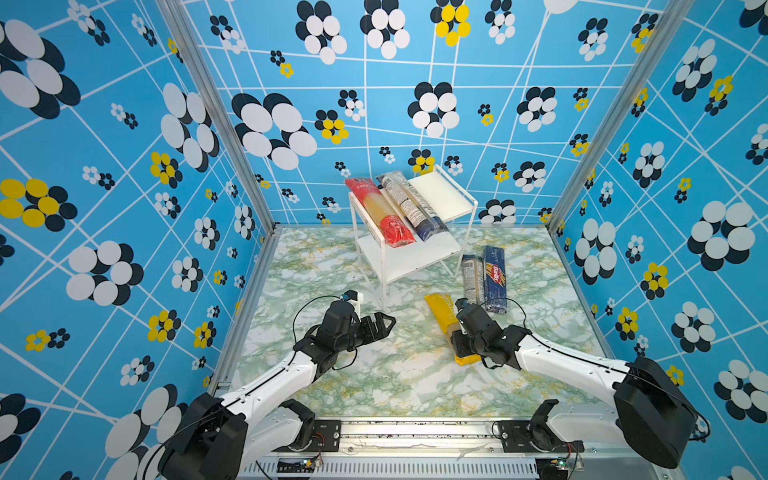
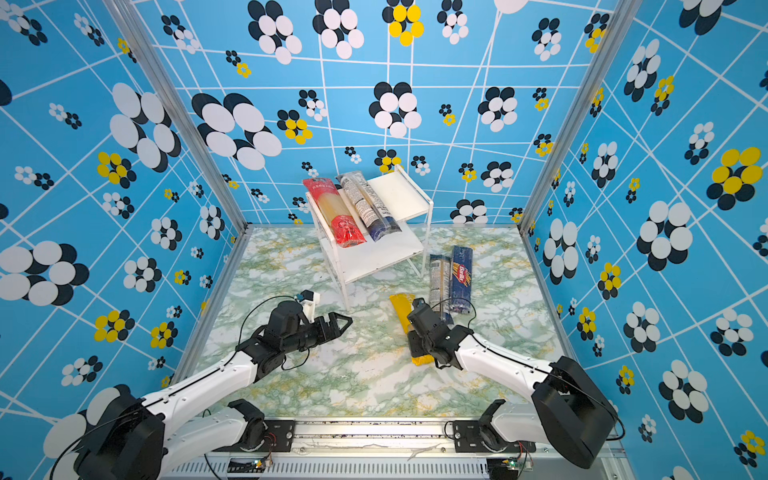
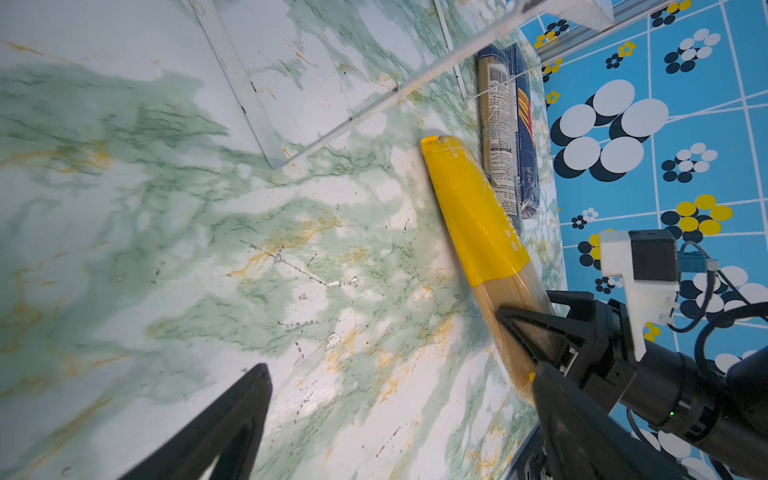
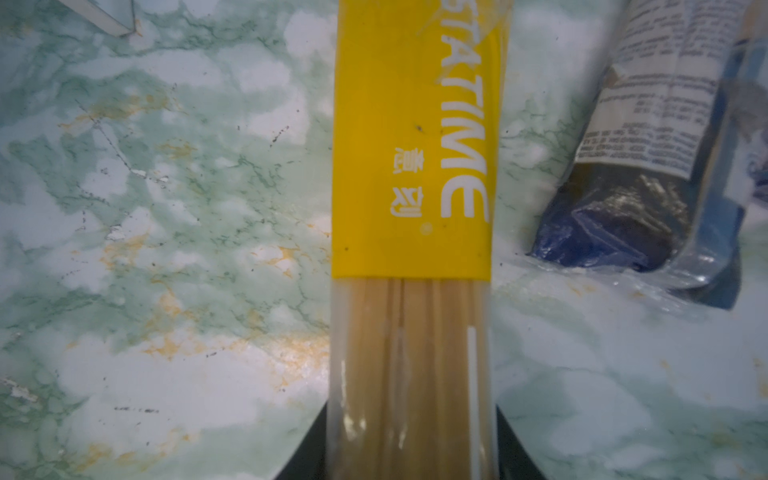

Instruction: Place and organize the pasta boxes and bags onto the shelf

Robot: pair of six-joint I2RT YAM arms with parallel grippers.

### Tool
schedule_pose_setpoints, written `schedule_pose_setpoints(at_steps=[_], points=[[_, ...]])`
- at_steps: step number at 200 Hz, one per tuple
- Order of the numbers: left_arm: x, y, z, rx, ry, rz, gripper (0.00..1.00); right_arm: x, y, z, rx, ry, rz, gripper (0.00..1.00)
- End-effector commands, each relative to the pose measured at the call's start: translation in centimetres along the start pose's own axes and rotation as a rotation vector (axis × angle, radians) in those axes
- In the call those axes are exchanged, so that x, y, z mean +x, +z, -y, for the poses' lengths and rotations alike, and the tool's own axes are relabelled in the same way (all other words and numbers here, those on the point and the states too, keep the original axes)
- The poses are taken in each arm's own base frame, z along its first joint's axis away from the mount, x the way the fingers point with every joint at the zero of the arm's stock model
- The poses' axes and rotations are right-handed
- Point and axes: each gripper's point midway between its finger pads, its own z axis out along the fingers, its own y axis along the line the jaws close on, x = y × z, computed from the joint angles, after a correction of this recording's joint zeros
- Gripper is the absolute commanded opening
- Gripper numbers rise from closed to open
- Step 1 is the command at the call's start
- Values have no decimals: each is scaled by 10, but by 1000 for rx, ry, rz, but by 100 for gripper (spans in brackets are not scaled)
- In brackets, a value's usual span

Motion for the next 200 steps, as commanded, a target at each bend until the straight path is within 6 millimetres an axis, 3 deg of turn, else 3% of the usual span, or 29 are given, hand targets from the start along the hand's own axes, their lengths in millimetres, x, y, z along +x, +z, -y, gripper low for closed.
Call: schedule_pose_setpoints(at_steps=[1,97,200], points=[[0,-1,-2,5,9,1,99,-22,-21,-9,-46,-26,42,0],[0,3,-2,13,3,-6,99,-31,-53,-1,-8,-102,43,0],[-3,5,2,22,2,-8,99,-49,-108,16,41,-112,113,0]])
